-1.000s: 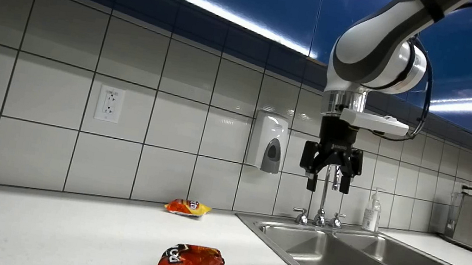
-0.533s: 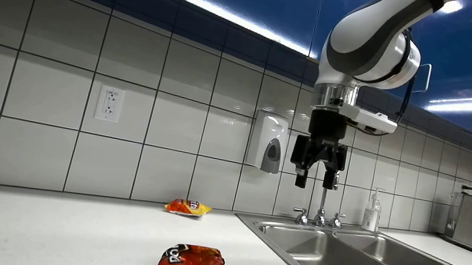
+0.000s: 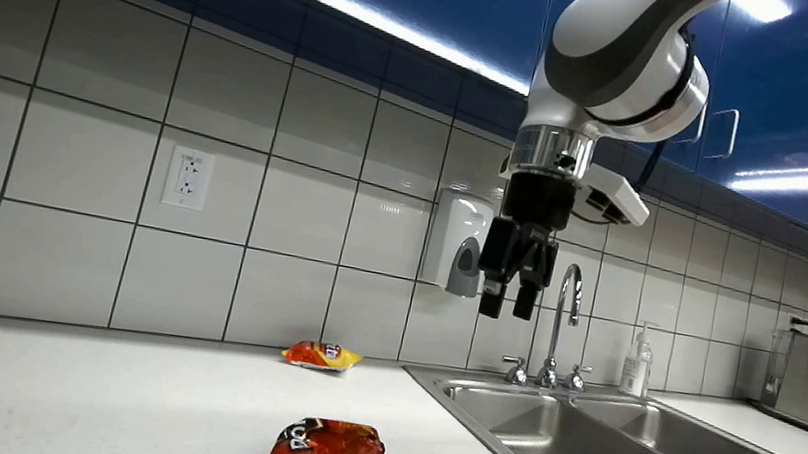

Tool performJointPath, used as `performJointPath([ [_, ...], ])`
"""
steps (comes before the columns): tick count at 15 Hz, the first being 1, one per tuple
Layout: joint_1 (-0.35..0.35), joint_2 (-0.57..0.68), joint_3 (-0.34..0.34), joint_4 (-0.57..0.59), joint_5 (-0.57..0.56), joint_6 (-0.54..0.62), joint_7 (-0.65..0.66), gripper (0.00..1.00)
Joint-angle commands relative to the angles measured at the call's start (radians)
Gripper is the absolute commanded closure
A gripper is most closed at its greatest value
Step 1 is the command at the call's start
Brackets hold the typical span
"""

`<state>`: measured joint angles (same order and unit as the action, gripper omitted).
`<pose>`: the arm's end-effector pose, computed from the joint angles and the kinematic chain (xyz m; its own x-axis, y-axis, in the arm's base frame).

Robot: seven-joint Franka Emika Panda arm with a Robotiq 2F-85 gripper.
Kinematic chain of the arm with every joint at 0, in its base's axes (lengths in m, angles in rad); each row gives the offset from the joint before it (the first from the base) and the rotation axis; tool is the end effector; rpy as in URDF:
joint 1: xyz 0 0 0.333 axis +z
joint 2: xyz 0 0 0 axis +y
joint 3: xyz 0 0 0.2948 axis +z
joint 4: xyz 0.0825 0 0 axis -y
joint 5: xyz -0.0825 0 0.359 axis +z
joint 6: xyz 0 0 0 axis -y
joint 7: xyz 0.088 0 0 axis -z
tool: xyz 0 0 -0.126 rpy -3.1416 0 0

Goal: Put the snack pack in the sink

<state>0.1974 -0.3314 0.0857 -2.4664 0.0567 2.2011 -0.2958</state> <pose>0.4082 0.1215 0.3959 0.8541 0.5157 0.0680 0.5169 -0.8560 -0.0002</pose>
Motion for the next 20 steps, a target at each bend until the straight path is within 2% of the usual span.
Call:
performJointPath([
  [1,0.039,-0.014,0.004,-0.023,0.011,0.03,-0.095,0.0],
  [7,0.105,0.01,0.016,-0.053,0.018,0.136,-0.194,0.0],
  [13,0.163,0.088,0.02,-0.053,0.035,0.221,-0.288,0.0],
  [20,0.184,0.201,0.046,-0.034,0.096,0.298,-0.428,0.0],
])
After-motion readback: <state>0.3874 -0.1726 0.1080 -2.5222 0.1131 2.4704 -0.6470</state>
